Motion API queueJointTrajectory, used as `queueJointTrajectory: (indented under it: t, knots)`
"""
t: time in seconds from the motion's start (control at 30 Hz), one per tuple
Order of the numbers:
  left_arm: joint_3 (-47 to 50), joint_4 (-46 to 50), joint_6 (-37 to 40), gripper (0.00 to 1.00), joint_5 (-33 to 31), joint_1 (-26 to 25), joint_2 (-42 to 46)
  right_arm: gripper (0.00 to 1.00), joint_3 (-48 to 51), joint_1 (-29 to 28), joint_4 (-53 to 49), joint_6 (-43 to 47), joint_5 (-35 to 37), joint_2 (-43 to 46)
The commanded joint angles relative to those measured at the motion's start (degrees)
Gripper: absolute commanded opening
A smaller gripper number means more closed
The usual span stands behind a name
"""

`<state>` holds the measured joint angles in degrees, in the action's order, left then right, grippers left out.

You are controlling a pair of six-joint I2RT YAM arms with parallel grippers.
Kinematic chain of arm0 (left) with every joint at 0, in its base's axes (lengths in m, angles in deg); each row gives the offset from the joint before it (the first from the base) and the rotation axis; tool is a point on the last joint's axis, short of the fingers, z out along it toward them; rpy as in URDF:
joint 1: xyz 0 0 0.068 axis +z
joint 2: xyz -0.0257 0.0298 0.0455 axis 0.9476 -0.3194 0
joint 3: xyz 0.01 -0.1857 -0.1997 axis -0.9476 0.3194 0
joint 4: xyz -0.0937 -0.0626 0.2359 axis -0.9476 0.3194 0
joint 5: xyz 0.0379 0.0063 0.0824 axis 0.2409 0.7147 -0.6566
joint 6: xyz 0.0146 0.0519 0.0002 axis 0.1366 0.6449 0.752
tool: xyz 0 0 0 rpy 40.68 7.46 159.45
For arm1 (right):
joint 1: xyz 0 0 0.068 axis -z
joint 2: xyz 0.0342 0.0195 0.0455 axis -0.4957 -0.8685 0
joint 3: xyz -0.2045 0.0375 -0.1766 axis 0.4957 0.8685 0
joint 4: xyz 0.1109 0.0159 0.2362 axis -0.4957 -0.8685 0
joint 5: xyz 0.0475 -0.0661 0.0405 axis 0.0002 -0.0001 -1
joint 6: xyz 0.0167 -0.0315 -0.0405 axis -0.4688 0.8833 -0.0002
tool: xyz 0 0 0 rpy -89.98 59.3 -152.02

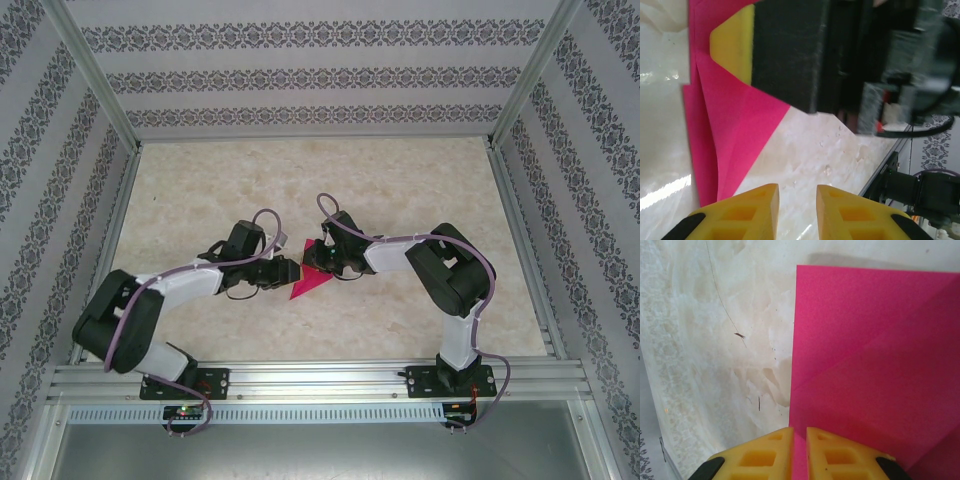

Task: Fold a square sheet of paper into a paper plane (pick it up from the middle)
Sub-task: Fourth fold the wing at the center of the table.

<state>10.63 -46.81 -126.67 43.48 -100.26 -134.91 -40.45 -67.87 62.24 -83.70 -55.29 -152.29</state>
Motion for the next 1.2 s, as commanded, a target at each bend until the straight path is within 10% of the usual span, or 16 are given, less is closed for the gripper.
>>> queueJointTrajectory:
  t: [0.0,0.5,1.17]
  knots:
    - [-0.94,-7.09,-3.38,0.29,3.36,0.51,-4.24,0.16,2.16,-0.40,-5.84,1.11,5.39,-4.84]
    - [0.03,1.43,3.52,0.29,-1.08,0.44,-11.46,0.16,2.14,-0.40,-6.16,1.05,5.43,-4.99]
    - [1.67,6.86,3.52,0.32,-3.22,0.48,3.42,0.16,2.33,-0.52,-6.37,1.12,5.82,-5.27]
